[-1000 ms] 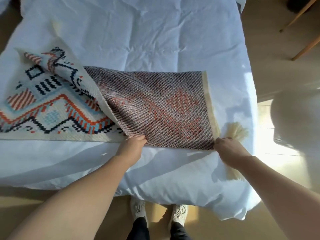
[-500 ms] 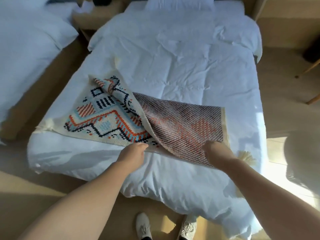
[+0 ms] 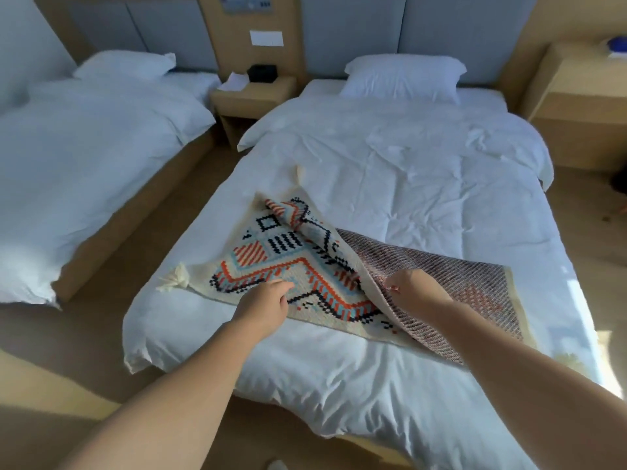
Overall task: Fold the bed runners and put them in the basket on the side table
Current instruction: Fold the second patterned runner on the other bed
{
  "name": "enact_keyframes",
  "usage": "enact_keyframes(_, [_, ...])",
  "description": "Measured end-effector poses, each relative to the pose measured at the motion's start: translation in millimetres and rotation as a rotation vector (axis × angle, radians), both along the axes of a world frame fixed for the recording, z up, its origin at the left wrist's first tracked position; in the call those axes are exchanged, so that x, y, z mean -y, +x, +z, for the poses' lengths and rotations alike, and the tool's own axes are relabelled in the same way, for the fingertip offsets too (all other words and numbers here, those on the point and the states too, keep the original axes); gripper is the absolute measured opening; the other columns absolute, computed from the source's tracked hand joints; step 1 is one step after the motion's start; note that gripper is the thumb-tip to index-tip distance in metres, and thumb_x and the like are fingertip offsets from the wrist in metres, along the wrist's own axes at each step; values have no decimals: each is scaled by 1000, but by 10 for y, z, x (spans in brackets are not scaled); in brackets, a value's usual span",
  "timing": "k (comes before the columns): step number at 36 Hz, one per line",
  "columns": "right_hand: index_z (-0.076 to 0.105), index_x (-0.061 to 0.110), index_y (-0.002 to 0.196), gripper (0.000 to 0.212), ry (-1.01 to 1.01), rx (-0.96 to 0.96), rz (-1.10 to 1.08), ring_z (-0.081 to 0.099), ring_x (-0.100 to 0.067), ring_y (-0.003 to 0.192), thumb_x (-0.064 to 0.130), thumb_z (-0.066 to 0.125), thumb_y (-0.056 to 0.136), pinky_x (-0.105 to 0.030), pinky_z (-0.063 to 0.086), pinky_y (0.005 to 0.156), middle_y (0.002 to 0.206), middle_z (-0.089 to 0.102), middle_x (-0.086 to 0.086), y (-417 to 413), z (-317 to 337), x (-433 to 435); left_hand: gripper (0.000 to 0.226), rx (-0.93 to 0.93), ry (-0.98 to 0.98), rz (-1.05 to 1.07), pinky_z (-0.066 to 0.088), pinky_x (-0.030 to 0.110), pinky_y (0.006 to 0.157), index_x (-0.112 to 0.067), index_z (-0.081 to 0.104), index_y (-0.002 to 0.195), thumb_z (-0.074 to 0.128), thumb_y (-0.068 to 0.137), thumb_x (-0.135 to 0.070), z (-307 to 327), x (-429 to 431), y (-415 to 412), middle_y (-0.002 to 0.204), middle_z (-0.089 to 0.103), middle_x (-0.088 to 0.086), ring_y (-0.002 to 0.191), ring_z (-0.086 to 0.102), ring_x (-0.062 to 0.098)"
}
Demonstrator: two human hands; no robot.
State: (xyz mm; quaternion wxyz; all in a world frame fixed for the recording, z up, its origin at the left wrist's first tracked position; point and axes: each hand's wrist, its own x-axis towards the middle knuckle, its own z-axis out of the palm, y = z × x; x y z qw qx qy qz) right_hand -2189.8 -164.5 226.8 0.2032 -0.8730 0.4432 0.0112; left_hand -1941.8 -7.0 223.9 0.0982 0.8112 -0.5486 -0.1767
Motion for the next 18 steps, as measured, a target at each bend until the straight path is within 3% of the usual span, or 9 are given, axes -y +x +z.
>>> enact_keyframes(5, [71,13,99,26,28,-21,-65,61,-20,78,7,47,89,-25,47,68,98,71,-5,708,42,-174,41,-1,-28,-28,46,33,96,-20,53,134,44,95,-13,85,-85,695,138,53,-1,120,53,22])
enact_keyframes(8, [72,12,102,30,34,-20,-84,65,-23,83,7,46,88,-31,54,74,100,71,-7,997,69,-249,40,13,-17,-47,47,35,95,-21,54,132,45,95,-14,83,-53,1024,137,54,-1,118,54,22])
enact_keyframes(11, [72,14,104,30,48,-10,-106,60,-15,75,6,47,90,-25,48,69,103,72,-4,1157,50,-254,40,23,-5,-69,48,34,92,-22,54,133,44,95,-14,52,53,1243,137,54,-4,116,55,21])
enact_keyframes(16, [70,15,112,29,73,-11,-151,63,-13,80,8,48,94,-25,53,74,109,70,-1,1308,-40,-136,39,4,13,-104,48,33,91,-23,54,132,41,95,-14,-80,283,1432,137,52,-6,117,54,19])
enact_keyframes(18, [71,12,104,27,93,-43,-154,67,-16,75,10,46,94,-28,58,69,101,72,-3,1372,-104,-21,40,-9,13,-91,48,33,93,-23,53,132,42,96,-13,-108,361,1461,138,52,-5,118,53,19])
